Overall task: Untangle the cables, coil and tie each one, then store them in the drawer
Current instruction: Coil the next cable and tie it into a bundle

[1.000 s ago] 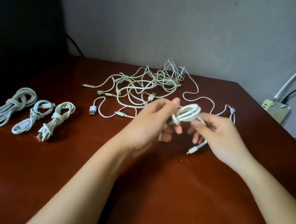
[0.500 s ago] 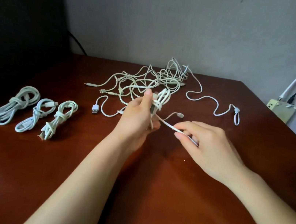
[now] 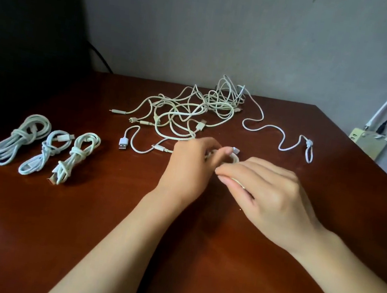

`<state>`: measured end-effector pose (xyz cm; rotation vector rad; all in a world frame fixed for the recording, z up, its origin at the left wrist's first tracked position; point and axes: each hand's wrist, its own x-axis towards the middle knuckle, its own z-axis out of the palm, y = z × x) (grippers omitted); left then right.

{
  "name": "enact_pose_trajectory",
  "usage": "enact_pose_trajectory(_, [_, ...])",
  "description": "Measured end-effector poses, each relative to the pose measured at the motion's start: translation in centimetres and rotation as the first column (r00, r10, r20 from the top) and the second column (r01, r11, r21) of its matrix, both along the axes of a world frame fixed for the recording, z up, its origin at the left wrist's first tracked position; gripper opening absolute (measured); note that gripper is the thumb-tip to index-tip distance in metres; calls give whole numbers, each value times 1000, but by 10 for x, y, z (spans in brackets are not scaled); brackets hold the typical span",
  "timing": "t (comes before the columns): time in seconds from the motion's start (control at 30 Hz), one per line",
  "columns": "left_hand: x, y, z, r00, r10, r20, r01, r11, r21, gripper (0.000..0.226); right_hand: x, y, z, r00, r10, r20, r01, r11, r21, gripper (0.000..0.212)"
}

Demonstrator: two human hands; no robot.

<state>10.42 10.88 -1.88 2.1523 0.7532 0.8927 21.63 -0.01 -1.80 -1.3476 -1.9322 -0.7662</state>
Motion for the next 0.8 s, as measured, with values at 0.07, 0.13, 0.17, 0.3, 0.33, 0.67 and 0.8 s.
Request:
enact_pose_trajectory(0.07, [0, -1, 0, 994, -100, -54, 102, 994, 44, 35, 0, 1, 2, 999, 2, -36, -1, 999, 33, 7])
enact_pose_trajectory(0.13, [0, -4, 3, 984, -133, -121, 143, 987, 75, 44, 4, 1, 5, 994, -4, -112, 12, 998, 67, 4])
enact_pose_trajectory(0.17, [1, -6, 5, 980, -139, -141, 150, 986, 71, 48, 6, 0, 6, 987, -16, -157, 28, 997, 78, 3])
enact_pose_trajectory(0.3, [3, -13, 7, 965, -237, -114, 235, 972, -27, 54, 15, -1, 10, 935, -72, -348, 97, 994, 53, 6])
enact_pose_trajectory(0.33, [3, -14, 7, 962, -260, -84, 255, 965, -63, 53, 17, -1, 11, 919, -82, -386, 104, 994, 37, 7])
enact_pose_trajectory(0.67, [4, -22, 10, 921, -385, -58, 376, 918, -125, 53, 21, 2, 11, 686, -119, -718, -4, 986, -167, 22])
enact_pose_trajectory(0.8, [6, -21, 8, 944, -330, 16, 328, 930, -168, 47, 25, 6, 11, 576, -141, -805, -22, 982, -188, 18])
